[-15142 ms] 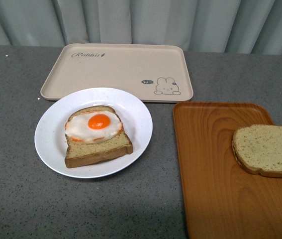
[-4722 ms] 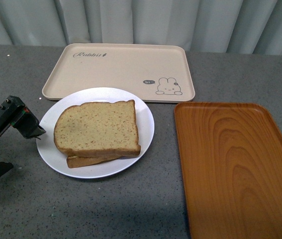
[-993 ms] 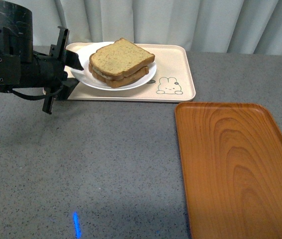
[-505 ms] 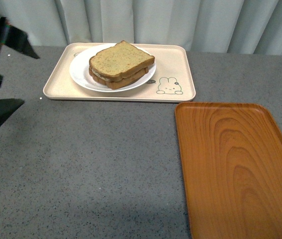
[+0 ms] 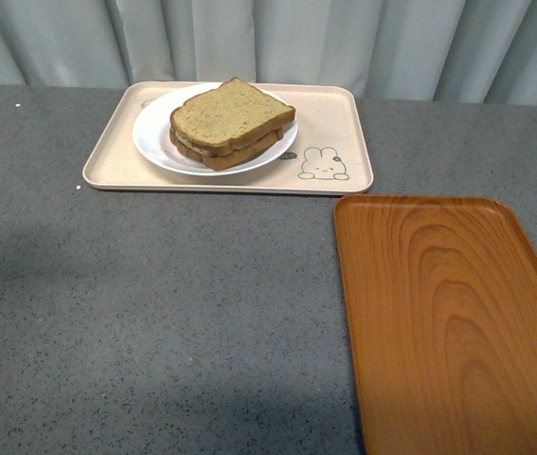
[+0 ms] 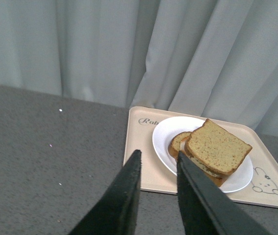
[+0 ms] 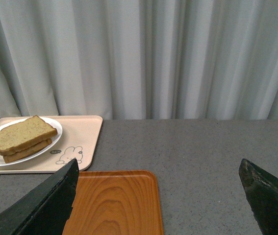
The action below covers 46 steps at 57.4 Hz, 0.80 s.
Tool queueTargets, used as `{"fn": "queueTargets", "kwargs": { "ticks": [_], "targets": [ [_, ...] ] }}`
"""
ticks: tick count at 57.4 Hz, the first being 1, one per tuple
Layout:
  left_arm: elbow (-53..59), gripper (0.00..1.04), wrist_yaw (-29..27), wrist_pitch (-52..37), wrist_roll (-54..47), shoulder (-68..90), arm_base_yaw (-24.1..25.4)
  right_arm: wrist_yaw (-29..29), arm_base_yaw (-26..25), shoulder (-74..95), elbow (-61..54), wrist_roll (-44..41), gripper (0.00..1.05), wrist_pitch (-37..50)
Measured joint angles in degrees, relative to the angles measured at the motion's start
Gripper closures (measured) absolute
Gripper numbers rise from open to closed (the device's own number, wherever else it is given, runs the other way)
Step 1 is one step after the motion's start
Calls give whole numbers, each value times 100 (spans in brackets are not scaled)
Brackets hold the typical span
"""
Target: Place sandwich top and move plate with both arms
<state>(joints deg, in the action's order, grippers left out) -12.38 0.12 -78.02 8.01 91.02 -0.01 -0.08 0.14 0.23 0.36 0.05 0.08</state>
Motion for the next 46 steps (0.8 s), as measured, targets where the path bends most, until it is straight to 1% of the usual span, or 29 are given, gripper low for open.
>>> {"fn": "queueTargets", "kwargs": {
  "ticks": [3, 7, 24, 32, 46],
  "targets": [
    [199, 90, 0, 114, -315, -321, 0, 0, 0, 0, 0, 0, 9, 0],
    [380, 100, -2, 289, -494, -619, 0, 0, 0, 0, 0, 0, 9, 0],
    [935, 101, -4, 1405, -704, -2288, 0, 0, 0, 0, 0, 0, 9, 0],
    [962, 101, -4, 2551, -726, -3410, 0, 0, 0, 0, 0, 0, 9, 0],
    [1130, 101, -7, 3604, -752, -4715, 0, 0, 0, 0, 0, 0, 9, 0]
  ]
}}
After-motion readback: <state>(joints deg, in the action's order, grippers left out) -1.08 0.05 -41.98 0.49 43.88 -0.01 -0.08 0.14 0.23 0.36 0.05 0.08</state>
